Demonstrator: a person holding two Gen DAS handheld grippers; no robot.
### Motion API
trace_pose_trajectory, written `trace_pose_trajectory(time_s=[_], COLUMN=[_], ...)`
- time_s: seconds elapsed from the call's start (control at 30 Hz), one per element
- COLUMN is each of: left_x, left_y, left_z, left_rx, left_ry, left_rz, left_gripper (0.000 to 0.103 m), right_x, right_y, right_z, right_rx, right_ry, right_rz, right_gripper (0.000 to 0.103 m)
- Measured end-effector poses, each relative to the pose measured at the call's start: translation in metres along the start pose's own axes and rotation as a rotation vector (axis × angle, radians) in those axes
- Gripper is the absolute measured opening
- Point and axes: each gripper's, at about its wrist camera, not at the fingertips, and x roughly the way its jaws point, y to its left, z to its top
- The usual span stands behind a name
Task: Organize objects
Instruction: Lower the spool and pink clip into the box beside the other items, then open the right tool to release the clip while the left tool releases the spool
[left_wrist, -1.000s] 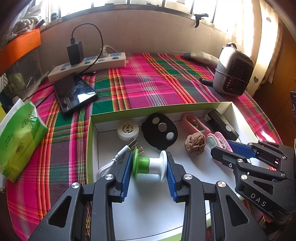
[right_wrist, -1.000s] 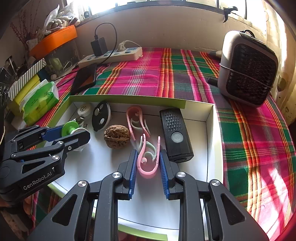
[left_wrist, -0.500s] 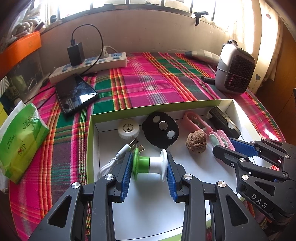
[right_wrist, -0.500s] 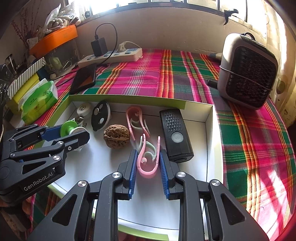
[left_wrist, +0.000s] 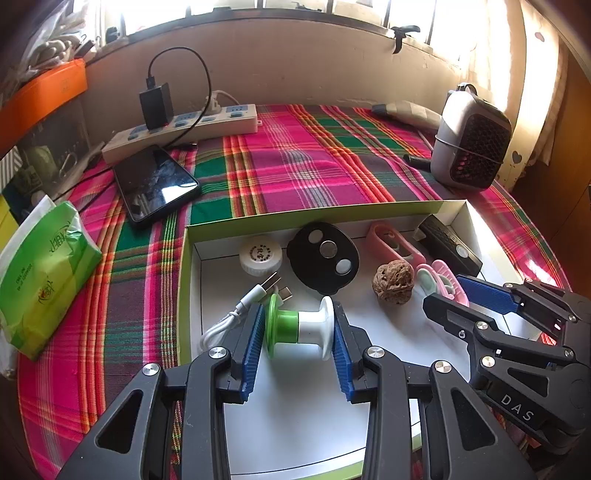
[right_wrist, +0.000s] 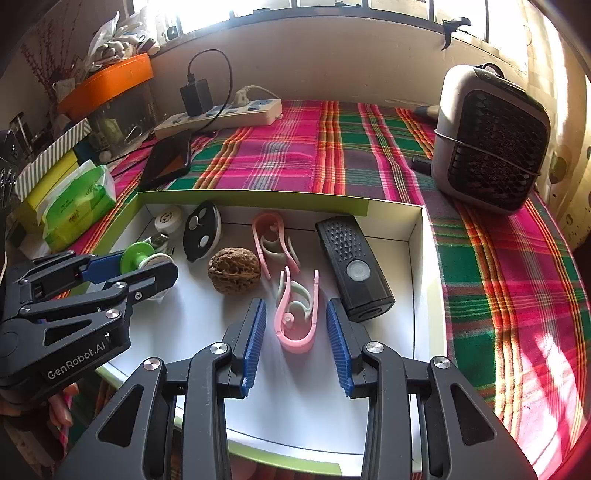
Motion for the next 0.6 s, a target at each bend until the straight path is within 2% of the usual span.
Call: trace_pose_trajectory(time_s=[0.6], left_x=[-0.02], left_y=[0.001], left_z=[-0.006], left_rx=[-0.026], left_ry=[-0.035], left_rz=[-0.004], left_gripper=[0.034], right_x=[-0.016], right_y=[0.001], right_z=[-0.007], right_rx=[0.016], right_ry=[-0.038], right_rz=[-0.01], right_gripper=[0.036])
